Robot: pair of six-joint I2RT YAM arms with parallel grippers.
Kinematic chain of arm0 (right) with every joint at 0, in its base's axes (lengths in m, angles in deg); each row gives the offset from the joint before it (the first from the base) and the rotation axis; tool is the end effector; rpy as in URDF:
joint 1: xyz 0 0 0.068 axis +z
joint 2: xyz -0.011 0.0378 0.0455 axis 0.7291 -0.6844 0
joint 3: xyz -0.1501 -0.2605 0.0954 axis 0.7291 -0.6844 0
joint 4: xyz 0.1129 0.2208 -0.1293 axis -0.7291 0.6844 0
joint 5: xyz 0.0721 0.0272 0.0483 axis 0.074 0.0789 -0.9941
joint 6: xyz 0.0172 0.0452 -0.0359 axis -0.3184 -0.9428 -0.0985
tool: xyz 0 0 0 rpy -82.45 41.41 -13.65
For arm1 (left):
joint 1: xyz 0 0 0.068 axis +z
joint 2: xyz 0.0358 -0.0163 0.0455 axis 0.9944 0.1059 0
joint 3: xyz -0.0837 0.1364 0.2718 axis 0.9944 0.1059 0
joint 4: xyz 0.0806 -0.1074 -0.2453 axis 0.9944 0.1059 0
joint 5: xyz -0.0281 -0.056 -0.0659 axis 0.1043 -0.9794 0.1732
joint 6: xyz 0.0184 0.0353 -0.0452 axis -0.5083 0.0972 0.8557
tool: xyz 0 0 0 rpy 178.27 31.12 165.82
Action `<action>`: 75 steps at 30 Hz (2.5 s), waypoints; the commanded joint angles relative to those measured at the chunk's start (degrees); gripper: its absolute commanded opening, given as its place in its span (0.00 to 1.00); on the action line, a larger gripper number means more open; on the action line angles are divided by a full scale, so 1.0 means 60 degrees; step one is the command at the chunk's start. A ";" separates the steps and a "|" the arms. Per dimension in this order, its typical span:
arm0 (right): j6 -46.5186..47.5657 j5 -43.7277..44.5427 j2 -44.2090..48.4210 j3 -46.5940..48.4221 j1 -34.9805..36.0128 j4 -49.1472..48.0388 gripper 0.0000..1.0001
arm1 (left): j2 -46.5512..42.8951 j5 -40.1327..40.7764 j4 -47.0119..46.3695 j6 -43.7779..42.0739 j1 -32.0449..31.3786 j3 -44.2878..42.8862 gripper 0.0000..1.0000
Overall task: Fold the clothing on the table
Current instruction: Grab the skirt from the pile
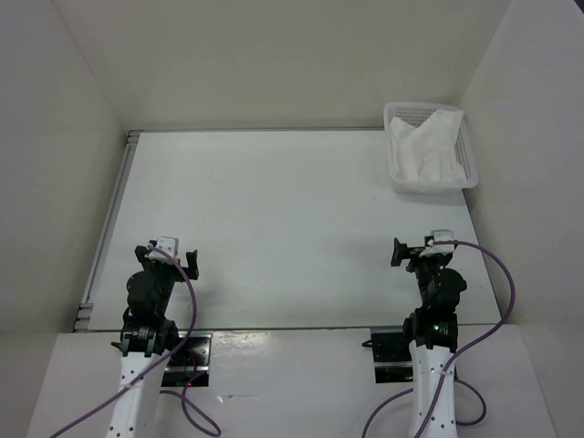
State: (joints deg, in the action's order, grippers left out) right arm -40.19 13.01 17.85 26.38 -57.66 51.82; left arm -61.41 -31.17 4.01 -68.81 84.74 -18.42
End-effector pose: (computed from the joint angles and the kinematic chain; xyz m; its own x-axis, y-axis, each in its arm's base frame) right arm 0.0908 -0.0086 0.1853 -0.0226 -0.0927 -0.9954 -0.0116 0.9956 -0.0924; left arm 0.0923 0.0001 0.1782 -0.0731 0.0205 -0.9971 0.0133 0.9997 0.0196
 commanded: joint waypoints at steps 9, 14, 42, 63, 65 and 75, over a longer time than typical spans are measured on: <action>-0.0052 -0.0237 0.0738 -0.0512 0.0080 -0.0209 0.99 | -0.1316 0.0088 -0.0179 0.0103 -0.0034 0.0428 1.00; -0.0246 -0.1559 0.0738 0.0524 -0.0022 -0.0368 0.99 | -0.1316 0.0088 -0.0179 0.0103 -0.0034 0.0428 1.00; -0.3306 -0.1098 -0.7932 1.0445 -0.1456 0.3420 0.99 | -0.1316 0.0088 -0.0179 0.0103 -0.0034 0.0428 1.00; 0.1384 0.0768 -0.9836 1.1601 -0.0830 0.6835 0.99 | 0.4858 0.1725 -0.0055 0.0484 -0.0034 -0.7607 1.00; 0.1180 0.1255 -1.0671 1.1938 -0.0448 0.6835 0.99 | 0.6998 0.2533 0.1587 0.0571 -0.0034 -0.9921 1.00; -0.0155 0.0544 -1.4452 1.5251 -0.0651 0.7644 0.99 | 1.0460 0.0601 0.4595 -0.0160 0.1135 -1.3079 1.00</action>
State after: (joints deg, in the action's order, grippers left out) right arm -38.88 20.48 -68.12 112.49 -60.68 96.39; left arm 2.37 -23.70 25.45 -68.92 88.17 -96.05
